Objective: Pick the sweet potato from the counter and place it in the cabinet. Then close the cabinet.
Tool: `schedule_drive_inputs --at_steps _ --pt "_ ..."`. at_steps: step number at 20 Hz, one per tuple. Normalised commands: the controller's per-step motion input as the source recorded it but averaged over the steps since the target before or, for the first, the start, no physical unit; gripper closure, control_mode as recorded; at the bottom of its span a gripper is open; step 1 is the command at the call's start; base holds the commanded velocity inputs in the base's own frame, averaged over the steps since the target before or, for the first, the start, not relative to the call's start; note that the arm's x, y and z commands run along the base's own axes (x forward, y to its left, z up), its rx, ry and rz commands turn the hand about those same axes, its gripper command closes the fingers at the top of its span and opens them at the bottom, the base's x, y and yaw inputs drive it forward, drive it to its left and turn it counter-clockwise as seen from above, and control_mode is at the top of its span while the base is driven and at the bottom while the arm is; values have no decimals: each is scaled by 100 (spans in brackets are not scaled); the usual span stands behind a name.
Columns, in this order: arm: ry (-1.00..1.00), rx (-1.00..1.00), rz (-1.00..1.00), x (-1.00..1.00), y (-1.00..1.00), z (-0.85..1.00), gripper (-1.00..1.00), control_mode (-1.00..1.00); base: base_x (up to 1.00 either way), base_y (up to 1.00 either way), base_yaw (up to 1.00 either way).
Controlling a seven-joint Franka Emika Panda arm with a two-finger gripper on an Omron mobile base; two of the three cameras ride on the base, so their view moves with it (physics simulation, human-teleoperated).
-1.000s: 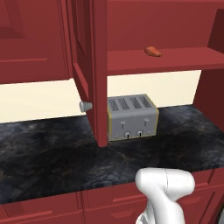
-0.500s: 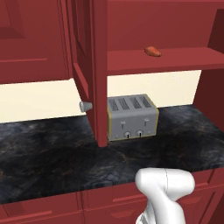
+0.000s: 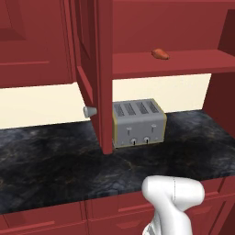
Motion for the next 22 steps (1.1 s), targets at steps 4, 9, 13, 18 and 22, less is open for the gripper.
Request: schedule_drive_inputs --at_steps 4,9,13,18,22 --pt "-30 -6 0 25 -16 -57 -100 -100 0 0 0" --pt "-18 -1 -4 63 -26 -55 -100 -100 0 0 0" --pt "-15 0 -11 73 -41 -56 -100 -100 0 0 0" --pt "-14 0 -13 28 -62 -51 -100 -100 0 0 0" --pt "-12 0 -10 27 -48 -19 -100 -100 0 0 0"
